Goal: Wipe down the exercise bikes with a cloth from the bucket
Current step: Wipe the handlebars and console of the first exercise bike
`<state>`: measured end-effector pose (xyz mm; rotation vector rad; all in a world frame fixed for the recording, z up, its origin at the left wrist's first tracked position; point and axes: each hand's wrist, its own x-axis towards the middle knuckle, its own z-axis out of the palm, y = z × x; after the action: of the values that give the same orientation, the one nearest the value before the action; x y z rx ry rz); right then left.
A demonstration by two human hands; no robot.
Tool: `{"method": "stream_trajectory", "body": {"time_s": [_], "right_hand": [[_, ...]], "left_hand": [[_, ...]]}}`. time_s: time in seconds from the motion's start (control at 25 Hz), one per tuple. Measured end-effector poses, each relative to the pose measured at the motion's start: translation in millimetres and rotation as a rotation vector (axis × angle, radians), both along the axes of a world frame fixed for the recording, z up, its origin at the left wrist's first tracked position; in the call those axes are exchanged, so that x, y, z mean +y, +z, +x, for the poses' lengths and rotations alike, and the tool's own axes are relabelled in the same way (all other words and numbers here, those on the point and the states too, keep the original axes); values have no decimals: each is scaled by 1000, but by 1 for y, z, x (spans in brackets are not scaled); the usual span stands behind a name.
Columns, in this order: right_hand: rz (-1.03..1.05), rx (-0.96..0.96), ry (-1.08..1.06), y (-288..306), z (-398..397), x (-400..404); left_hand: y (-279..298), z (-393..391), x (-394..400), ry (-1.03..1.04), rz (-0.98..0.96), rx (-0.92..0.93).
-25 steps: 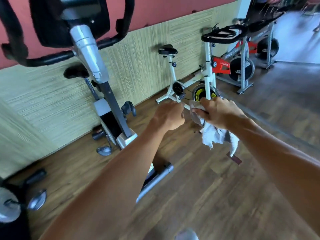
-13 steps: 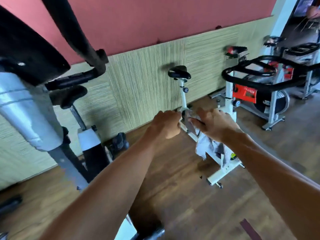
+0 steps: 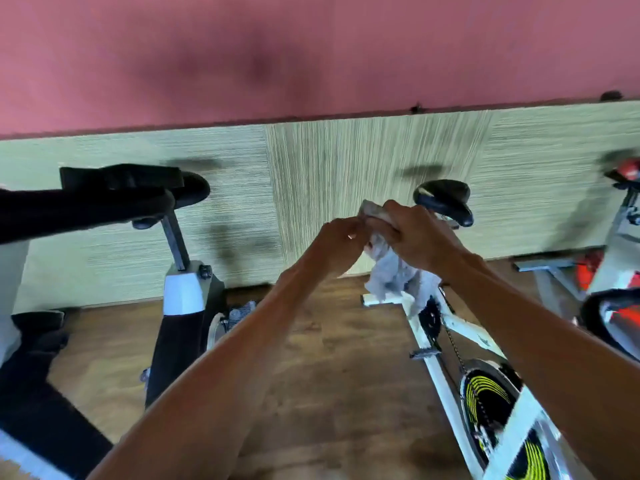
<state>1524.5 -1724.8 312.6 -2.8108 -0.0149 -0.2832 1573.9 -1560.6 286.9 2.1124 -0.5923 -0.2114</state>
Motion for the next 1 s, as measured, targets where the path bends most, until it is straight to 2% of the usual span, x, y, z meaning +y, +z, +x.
{"method": "stream_trajectory", "body": {"time_s": [0.12, 0.32, 0.48, 0.6, 0.76, 0.88, 0.92, 1.0], "right_hand": [[57, 18, 95, -6, 81, -16], [418, 38, 336, -2, 191, -15], [320, 55, 430, 5, 256, -20], [383, 126, 616, 5, 303, -18], [331, 248, 850, 1, 377, -11], [348, 261, 979, 7, 420, 3], [361, 249, 1006, 14, 430, 9], [365, 200, 1014, 26, 453, 15]], "left_hand": [[-3, 59, -10, 128, -169, 75], [6, 150, -5, 205, -233, 93], [22, 207, 9, 269, -173, 56], [22, 239, 16, 343, -126, 38], [14, 274, 28, 530, -152, 49], [18, 291, 43, 478, 49, 3], [21, 297, 44, 468, 63, 1], [24, 313, 46, 519, -49, -10]]}}
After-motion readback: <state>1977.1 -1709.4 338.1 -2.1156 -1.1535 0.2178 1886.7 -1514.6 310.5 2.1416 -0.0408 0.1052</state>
